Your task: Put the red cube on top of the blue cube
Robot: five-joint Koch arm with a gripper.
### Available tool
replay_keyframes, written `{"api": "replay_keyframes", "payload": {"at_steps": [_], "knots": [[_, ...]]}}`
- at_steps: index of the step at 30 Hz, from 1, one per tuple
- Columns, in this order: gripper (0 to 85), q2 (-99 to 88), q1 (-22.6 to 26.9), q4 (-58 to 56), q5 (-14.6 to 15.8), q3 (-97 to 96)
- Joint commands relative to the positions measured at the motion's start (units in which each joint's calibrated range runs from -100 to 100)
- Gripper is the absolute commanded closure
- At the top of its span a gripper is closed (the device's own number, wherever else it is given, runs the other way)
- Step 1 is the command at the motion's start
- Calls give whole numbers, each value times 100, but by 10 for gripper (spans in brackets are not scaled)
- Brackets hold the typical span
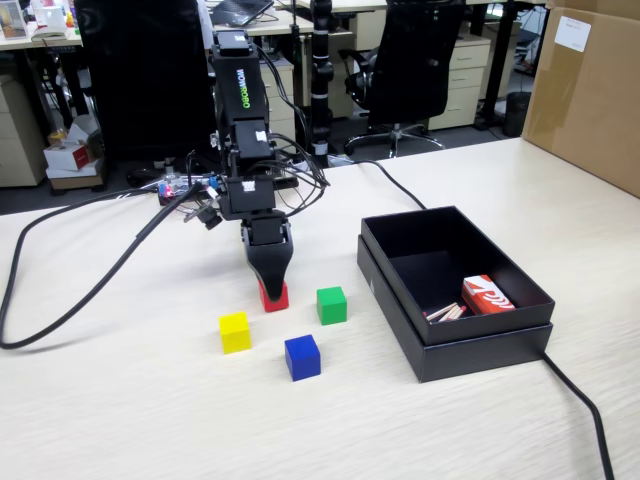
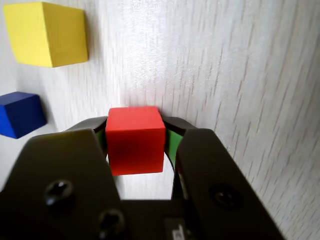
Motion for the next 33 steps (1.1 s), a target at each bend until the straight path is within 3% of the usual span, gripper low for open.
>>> {"api": "replay_keyframes", "payload": {"at_steps": [1,10,25,33], "knots": [[826,71,-5,-170,-44,-55],[846,-205,-34,-196,-117,-164],[848,-3016,-49,-584,-63,153],[848,-1742,-39,-947,49,1794]]}}
